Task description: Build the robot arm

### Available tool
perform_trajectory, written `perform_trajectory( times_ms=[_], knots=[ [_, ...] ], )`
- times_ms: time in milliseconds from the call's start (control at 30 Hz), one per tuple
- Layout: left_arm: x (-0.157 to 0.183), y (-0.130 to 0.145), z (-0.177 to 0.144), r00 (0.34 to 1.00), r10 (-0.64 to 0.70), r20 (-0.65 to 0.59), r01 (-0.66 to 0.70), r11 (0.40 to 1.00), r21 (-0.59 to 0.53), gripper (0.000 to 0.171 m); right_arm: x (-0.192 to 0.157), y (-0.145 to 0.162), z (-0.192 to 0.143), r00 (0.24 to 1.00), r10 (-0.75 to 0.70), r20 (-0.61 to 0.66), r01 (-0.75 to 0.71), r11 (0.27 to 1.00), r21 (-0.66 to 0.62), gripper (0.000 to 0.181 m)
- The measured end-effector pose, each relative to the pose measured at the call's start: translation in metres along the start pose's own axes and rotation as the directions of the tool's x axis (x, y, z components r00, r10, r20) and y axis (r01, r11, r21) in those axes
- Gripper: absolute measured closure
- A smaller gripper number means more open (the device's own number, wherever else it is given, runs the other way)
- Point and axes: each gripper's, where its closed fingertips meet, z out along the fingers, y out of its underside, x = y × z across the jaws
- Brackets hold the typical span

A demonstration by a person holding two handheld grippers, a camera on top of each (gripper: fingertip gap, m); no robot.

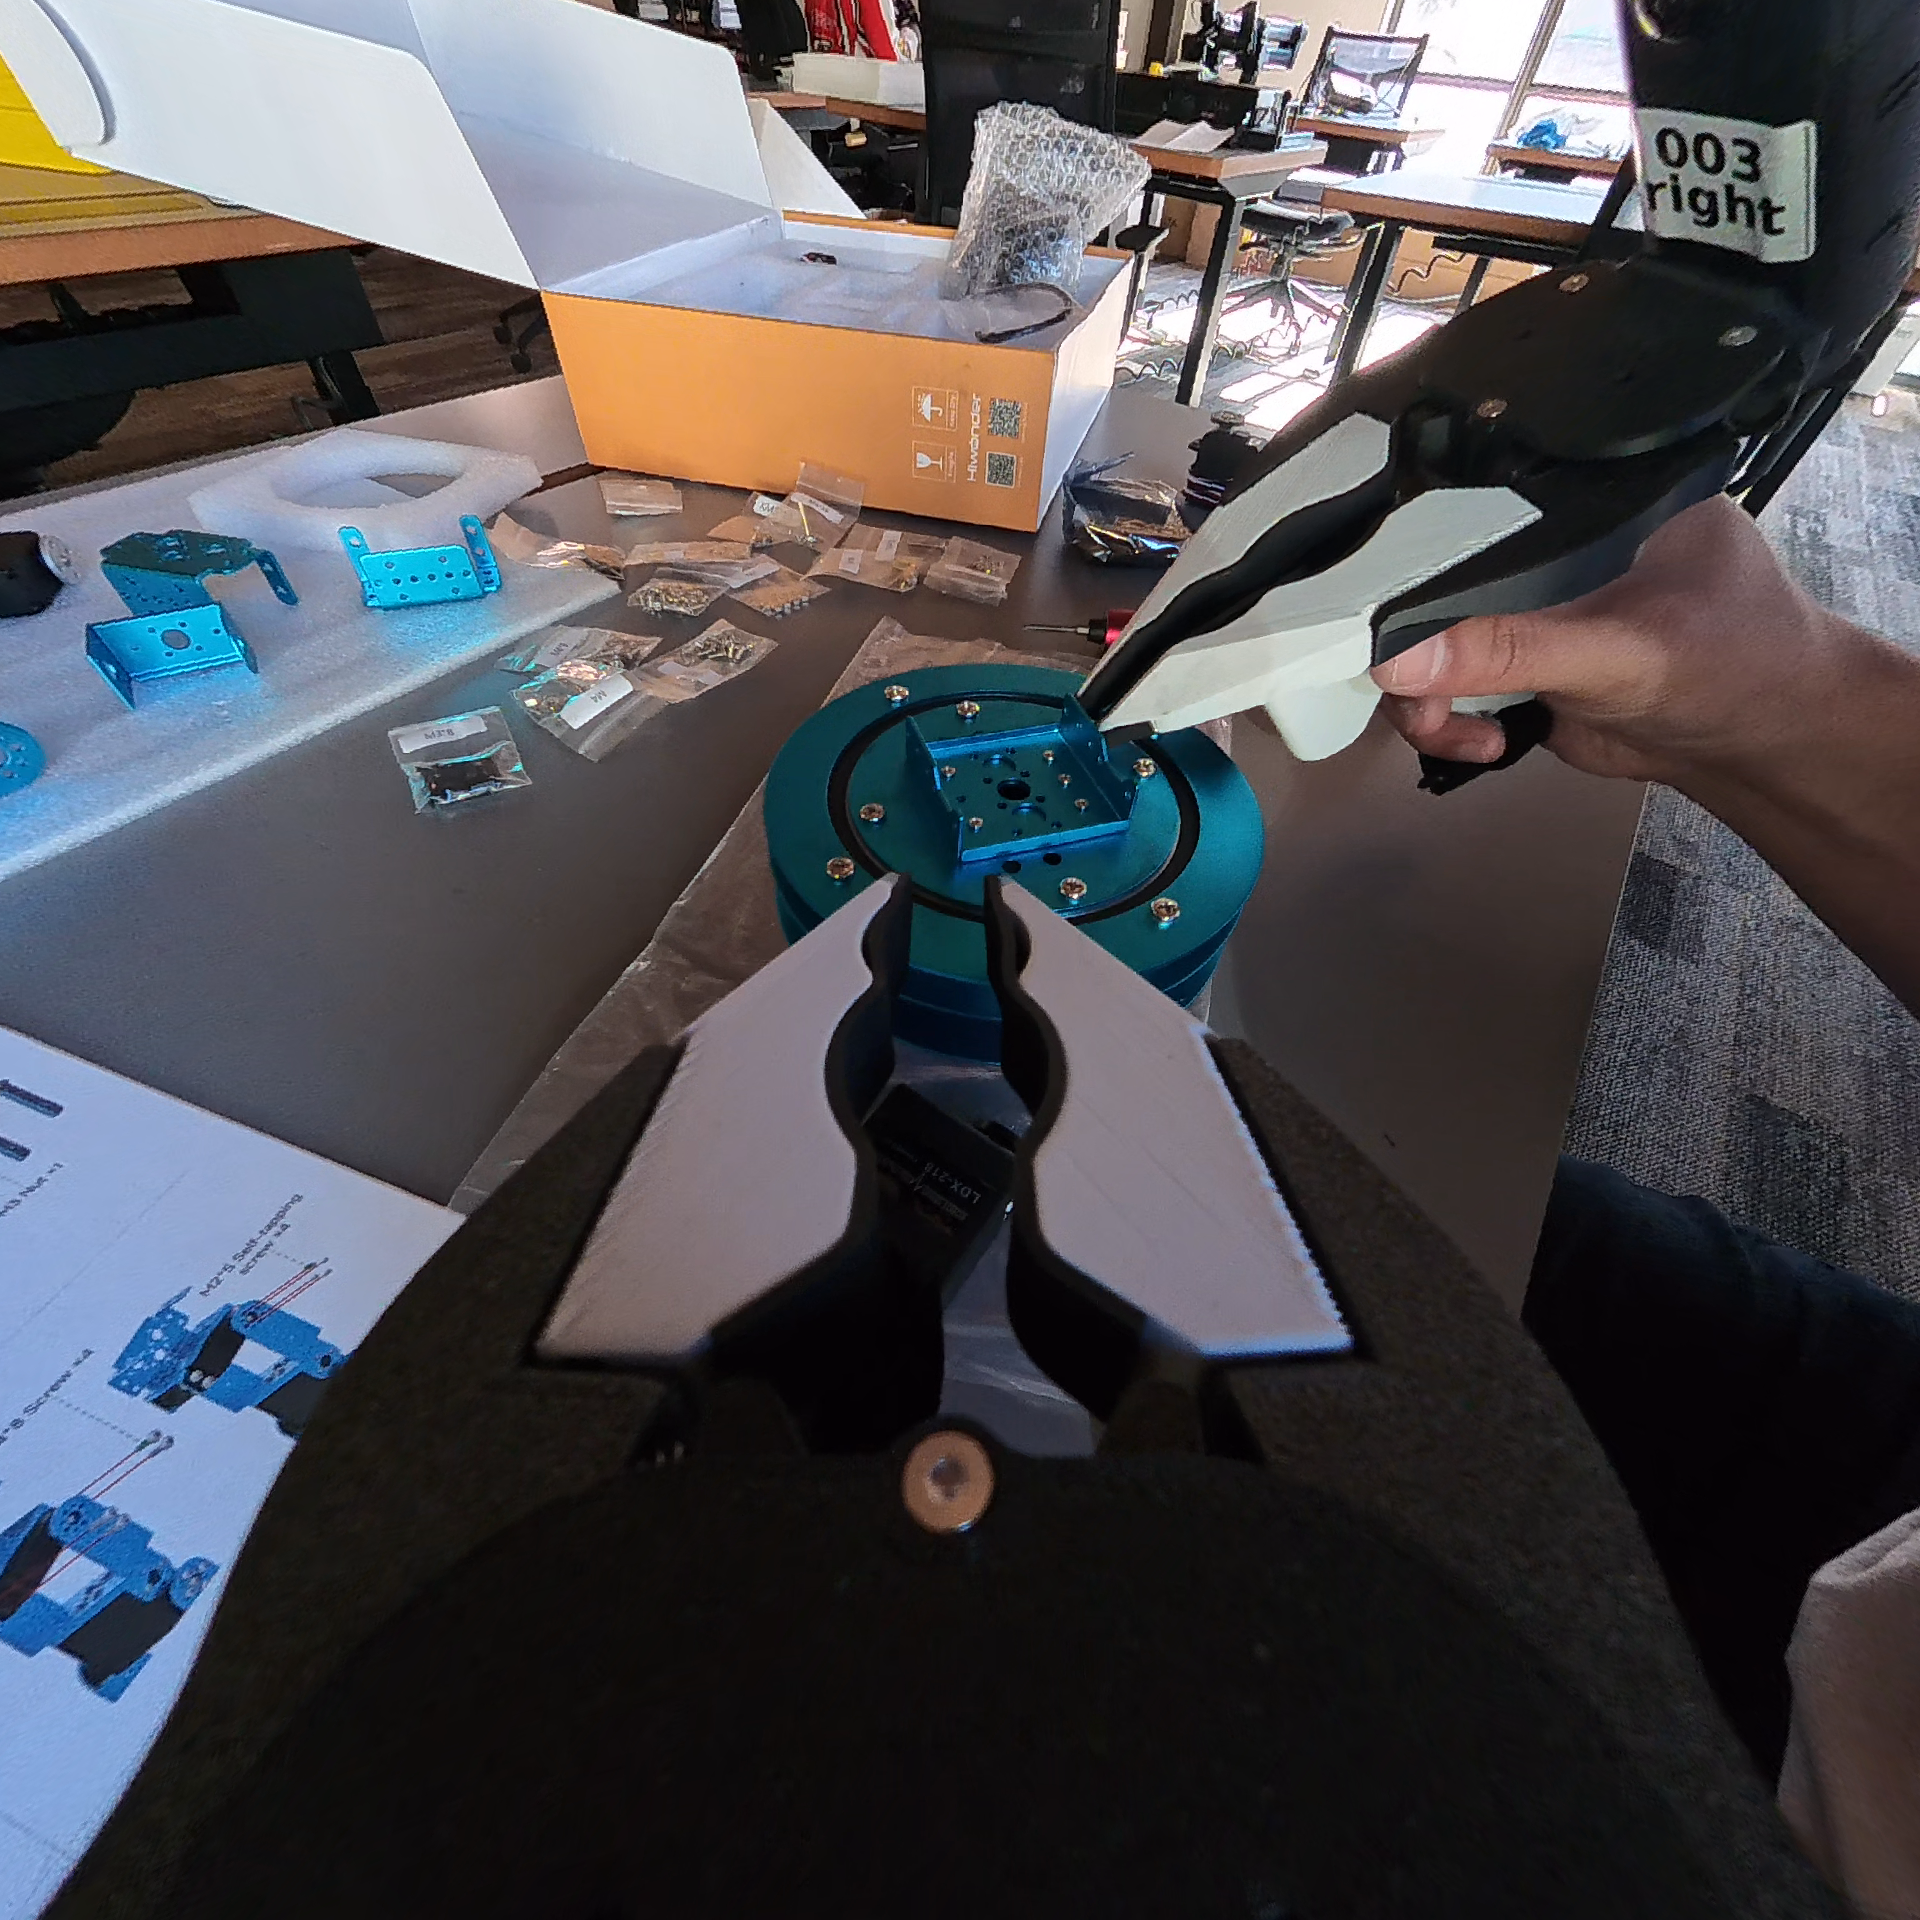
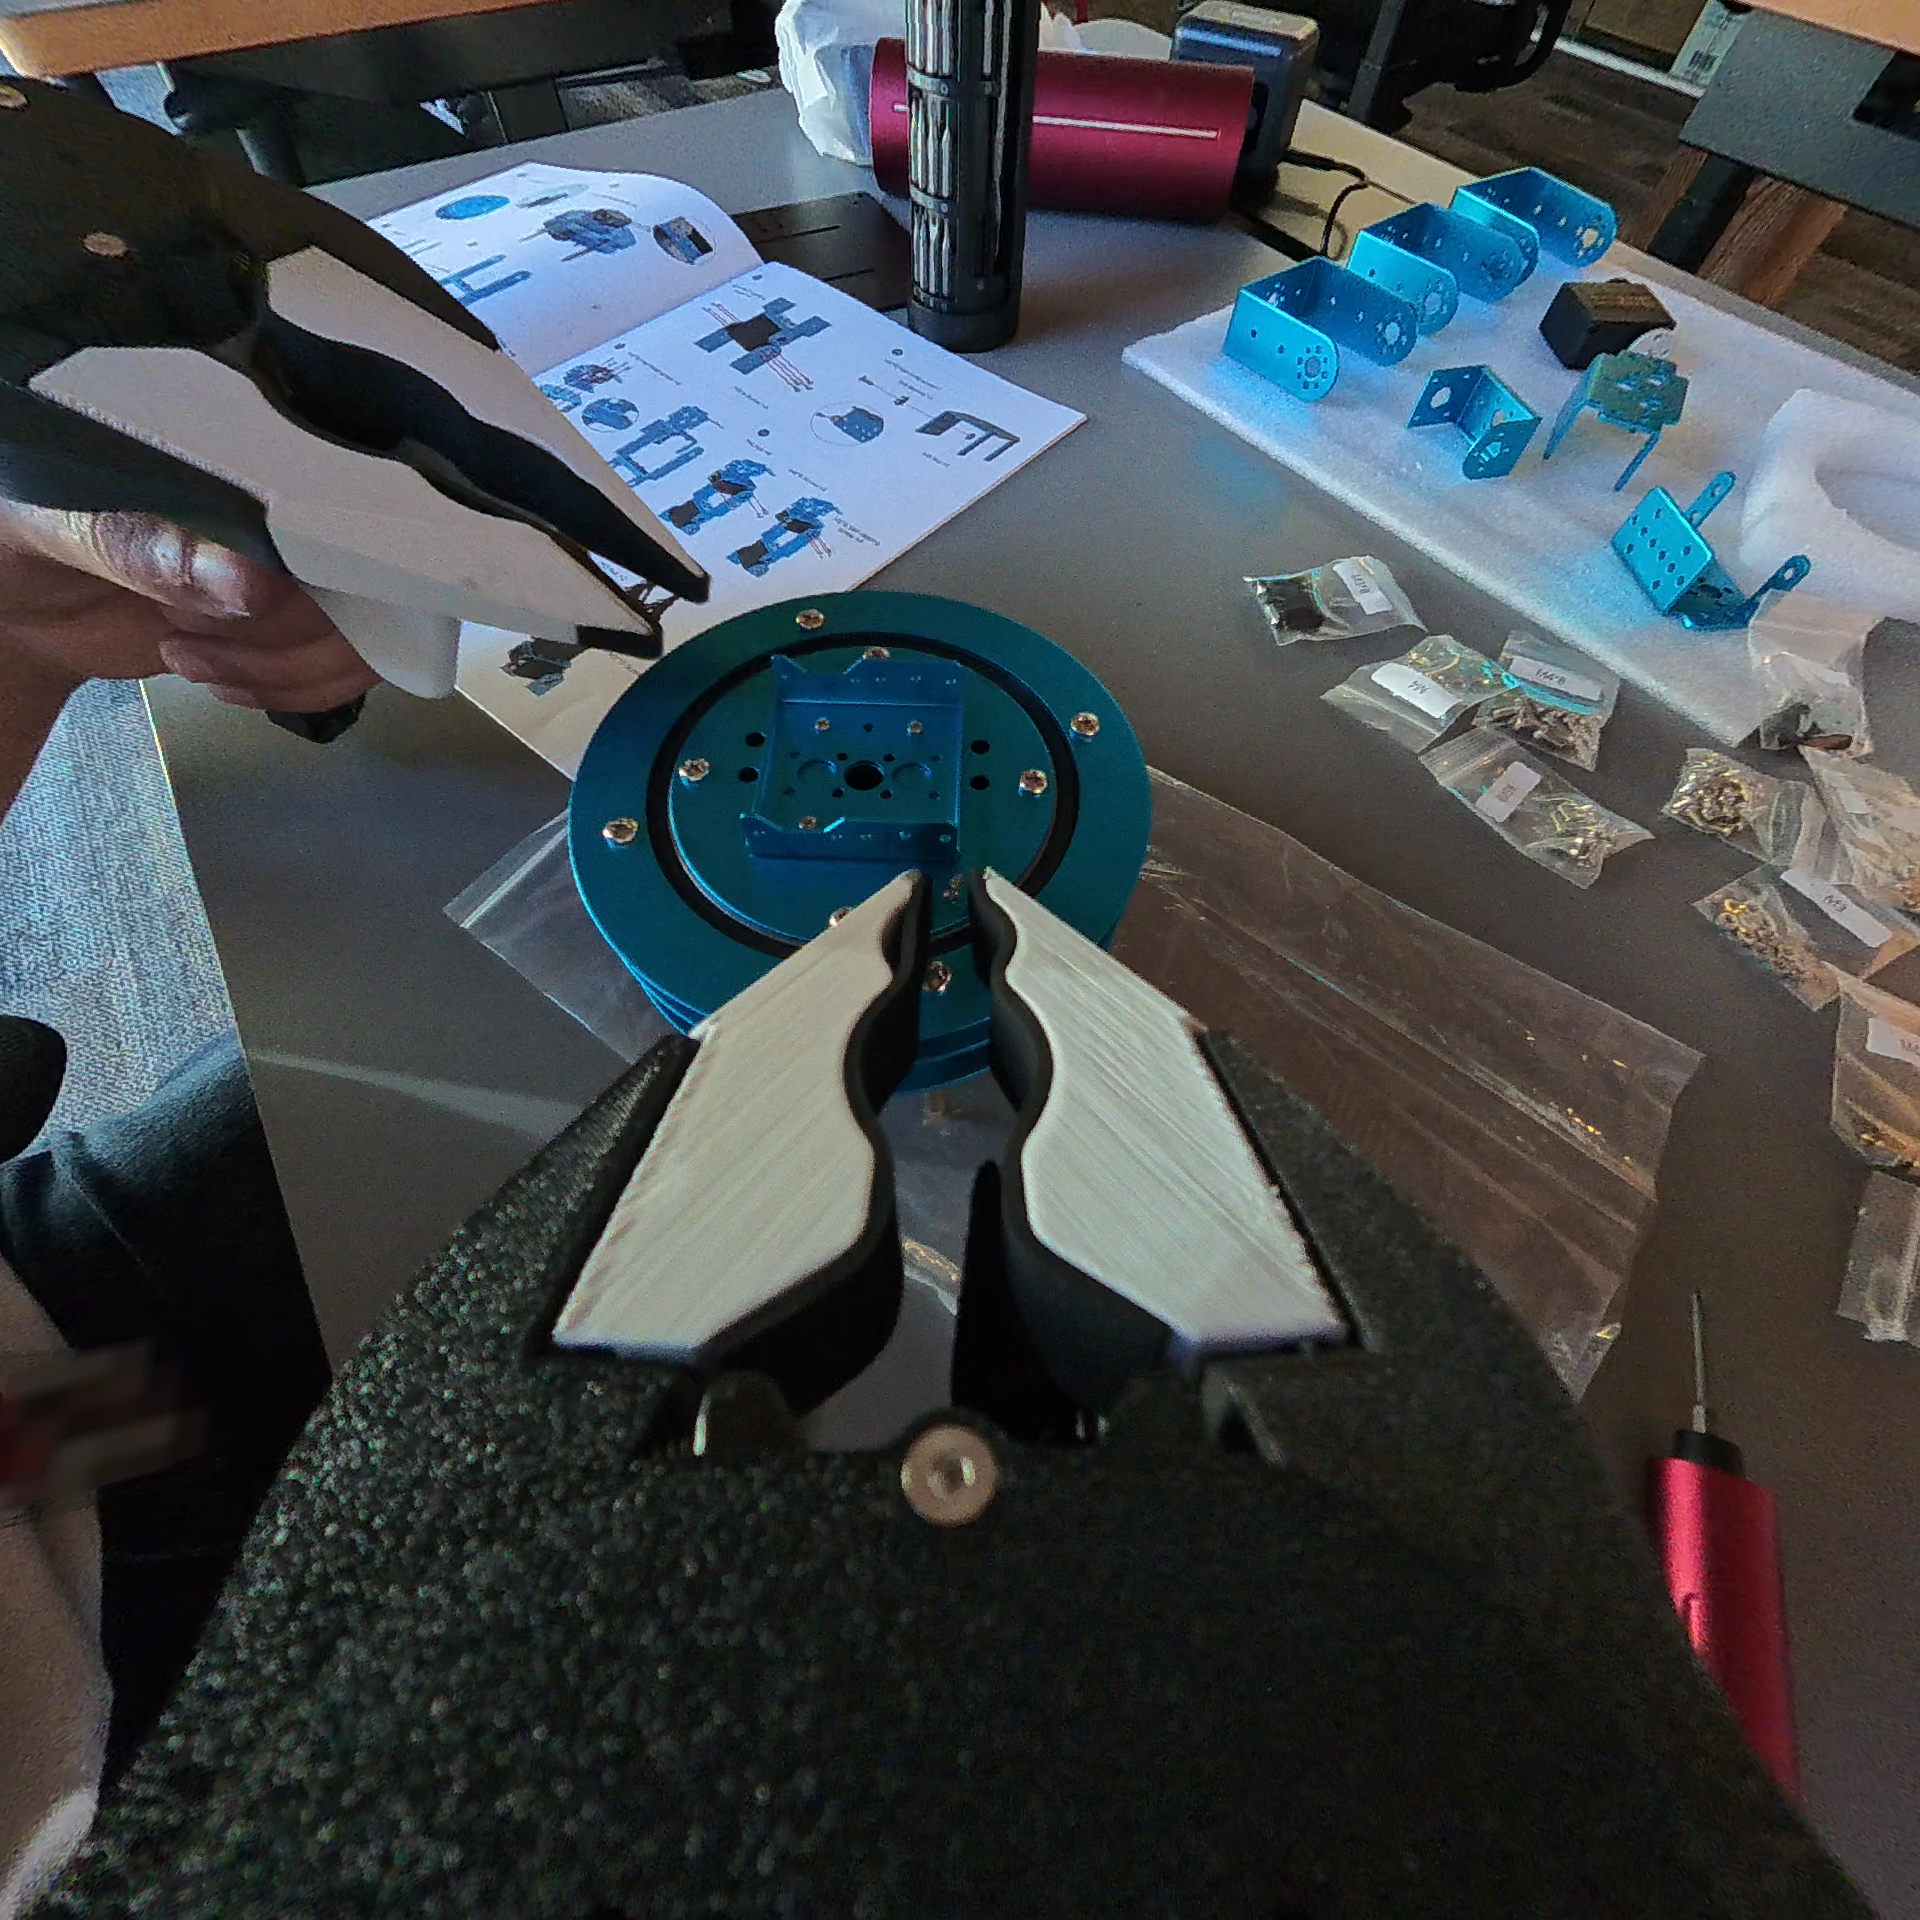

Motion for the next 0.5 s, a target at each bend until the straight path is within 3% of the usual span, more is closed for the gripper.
perform_trajectory(
  times_ms=[500],
  knots=[
    [-0.0011, 0.0002, -0.0012, 1.0, -0.002, 0.004, 0.002, 1.0, 0.002, 0.159, -0.0033, -0.0054, 0.0, 0.998, 0.058, 0.021, -0.058, 0.998, 0.004, 0.172]
  ],
)
